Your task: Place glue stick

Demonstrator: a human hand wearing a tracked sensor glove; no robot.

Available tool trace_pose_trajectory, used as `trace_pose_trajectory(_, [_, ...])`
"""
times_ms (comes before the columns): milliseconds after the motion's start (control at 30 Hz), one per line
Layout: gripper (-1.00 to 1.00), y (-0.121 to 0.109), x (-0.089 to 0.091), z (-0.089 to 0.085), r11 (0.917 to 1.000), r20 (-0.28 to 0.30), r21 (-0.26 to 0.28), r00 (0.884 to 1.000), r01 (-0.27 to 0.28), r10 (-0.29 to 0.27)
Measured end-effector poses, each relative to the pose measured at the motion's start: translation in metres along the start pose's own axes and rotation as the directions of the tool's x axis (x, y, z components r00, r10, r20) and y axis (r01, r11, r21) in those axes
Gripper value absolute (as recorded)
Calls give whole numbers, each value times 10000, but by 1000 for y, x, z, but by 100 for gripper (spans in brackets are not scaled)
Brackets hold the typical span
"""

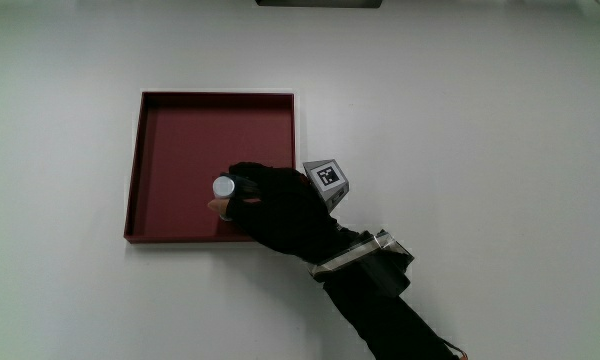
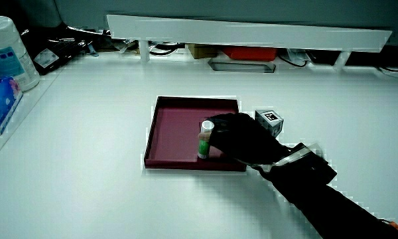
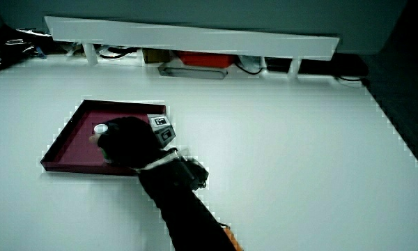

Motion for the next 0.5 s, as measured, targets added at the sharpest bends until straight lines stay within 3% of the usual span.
trace_pose_trajectory(100, [0,-1,1,0,10000,-121,25,9999,-13,14])
trace_pose_trajectory(500, [-34,-2,2,1,9999,-41,160,10000,-5,6])
